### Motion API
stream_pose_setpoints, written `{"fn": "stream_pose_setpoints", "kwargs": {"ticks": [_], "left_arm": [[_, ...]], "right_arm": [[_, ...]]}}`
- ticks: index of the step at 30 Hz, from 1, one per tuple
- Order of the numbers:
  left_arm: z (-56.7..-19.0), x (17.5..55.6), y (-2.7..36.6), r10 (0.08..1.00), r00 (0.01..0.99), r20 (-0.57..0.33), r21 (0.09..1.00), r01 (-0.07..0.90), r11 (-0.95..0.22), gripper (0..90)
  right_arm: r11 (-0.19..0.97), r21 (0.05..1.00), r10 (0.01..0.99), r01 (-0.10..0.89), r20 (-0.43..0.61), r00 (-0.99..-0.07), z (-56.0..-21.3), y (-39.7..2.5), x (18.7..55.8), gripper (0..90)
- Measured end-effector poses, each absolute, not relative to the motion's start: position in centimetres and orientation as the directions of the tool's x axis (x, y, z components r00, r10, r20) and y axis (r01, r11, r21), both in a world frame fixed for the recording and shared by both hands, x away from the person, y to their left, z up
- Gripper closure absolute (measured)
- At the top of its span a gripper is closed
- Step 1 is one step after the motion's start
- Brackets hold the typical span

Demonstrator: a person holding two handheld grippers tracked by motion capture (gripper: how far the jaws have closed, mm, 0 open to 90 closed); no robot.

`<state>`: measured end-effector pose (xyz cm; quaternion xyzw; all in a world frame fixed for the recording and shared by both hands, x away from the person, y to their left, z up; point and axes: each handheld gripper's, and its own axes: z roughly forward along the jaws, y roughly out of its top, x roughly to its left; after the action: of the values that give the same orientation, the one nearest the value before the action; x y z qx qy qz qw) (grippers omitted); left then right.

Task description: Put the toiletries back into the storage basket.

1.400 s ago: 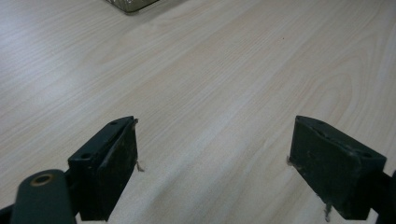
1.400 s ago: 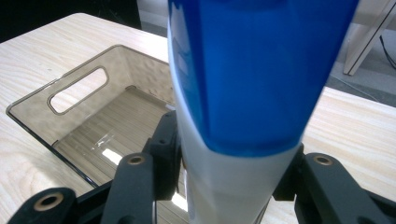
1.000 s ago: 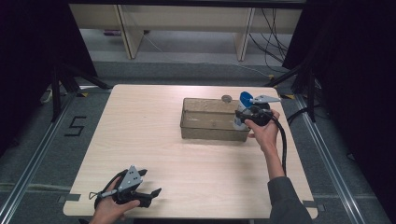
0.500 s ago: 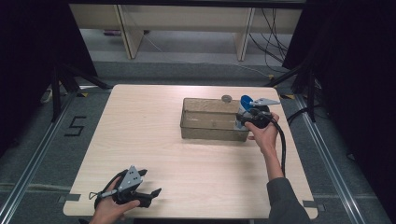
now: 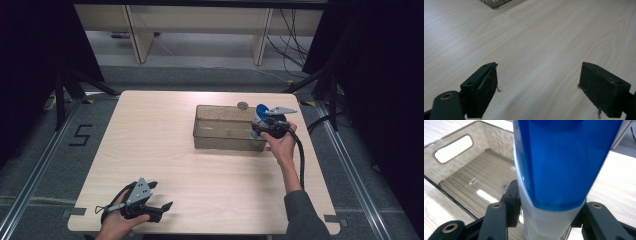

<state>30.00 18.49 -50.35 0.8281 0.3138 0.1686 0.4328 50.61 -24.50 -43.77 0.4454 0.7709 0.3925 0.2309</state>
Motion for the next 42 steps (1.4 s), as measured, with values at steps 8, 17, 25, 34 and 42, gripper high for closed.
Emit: {"fn": "stream_pose_setpoints", "kwargs": {"ticks": [8,17,25,34,42], "left_arm": [[-50.4,30.0,18.4,0.669,0.743,0.009,0.824,0.374,-0.425,14.7],[-50.4,30.0,18.4,0.673,0.740,0.011,0.824,0.375,-0.425,14.7],[-50.4,30.0,18.4,0.671,0.742,0.013,0.822,0.374,-0.429,14.7],[-50.4,30.0,18.4,0.671,0.742,0.014,0.822,0.373,-0.430,14.7],[-50.4,30.0,18.4,0.670,0.742,0.023,0.817,0.373,-0.441,14.7]], "right_arm": [[0.301,0.807,0.866,0.508,-0.008,-0.500,-44.3,-24.9,50.6,56.0],[0.288,0.805,0.876,0.519,-0.002,-0.482,-44.8,-24.7,50.5,56.0],[0.285,0.800,0.875,0.528,0.007,-0.484,-44.8,-24.7,50.4,55.2],[0.256,0.800,0.891,0.542,0.022,-0.453,-44.2,-24.7,50.1,35.6],[0.194,0.839,0.896,0.509,0.060,-0.441,-43.3,-25.0,49.4,29.1]]}}
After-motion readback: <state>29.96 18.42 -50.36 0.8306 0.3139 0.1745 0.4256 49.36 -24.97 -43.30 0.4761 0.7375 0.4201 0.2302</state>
